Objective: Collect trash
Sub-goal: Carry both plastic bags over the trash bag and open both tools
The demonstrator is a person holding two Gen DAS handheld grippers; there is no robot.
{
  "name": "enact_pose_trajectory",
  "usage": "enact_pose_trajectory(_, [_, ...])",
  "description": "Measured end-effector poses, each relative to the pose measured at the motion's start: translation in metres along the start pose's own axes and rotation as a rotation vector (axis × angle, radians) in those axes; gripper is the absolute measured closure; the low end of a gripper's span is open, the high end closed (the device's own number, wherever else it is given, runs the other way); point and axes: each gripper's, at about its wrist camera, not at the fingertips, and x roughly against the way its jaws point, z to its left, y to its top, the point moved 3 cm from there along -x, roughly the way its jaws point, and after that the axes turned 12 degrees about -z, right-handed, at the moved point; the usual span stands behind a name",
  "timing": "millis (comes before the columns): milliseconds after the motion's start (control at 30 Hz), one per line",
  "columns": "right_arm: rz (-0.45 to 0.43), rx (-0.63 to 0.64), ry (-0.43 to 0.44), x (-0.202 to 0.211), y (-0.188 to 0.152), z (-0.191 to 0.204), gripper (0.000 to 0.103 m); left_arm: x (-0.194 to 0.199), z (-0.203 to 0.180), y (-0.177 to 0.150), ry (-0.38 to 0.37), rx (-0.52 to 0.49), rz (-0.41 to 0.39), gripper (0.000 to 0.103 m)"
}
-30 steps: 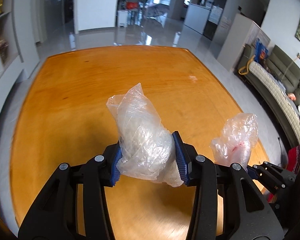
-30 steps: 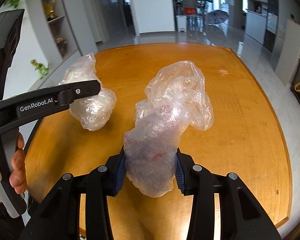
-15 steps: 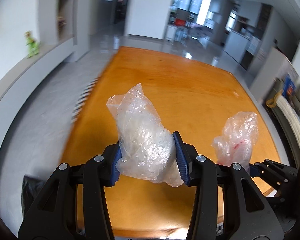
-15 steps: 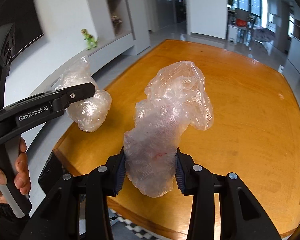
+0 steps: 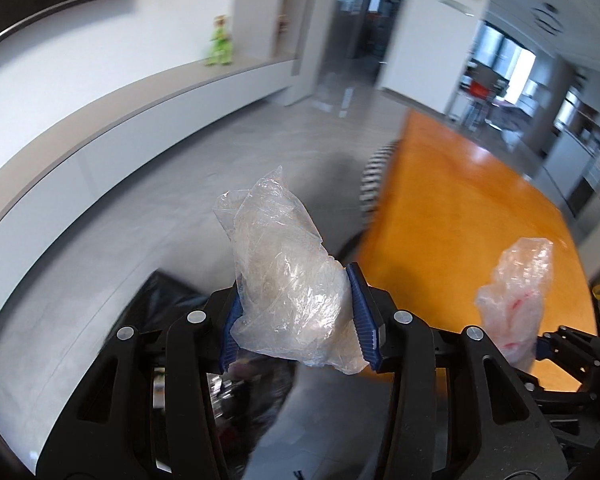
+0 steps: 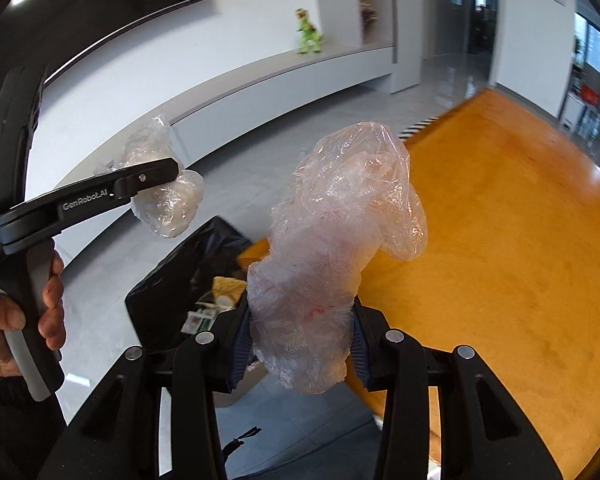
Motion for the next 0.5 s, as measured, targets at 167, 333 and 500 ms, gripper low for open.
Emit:
enact_pose_trajectory(167, [0.056,0.048,0.1,-0.029,-0.006,0.045,0.06,0.009,0.058,-0.021,0.101,0.096,0.032,0.057])
enact_pose_trajectory(333, [0.112,0.084,0.178,-0.059,-0.015,0.085,0.06,0.014,0.101,-0.043,0.179,0.155,0.069,0.057])
enact_pose_trajectory(500, [0.162,0.113,0.227,-0.083,-0.02,0.111,0.06,0.019,0.141,-0.062,0.259,0.217,0.102,0.057])
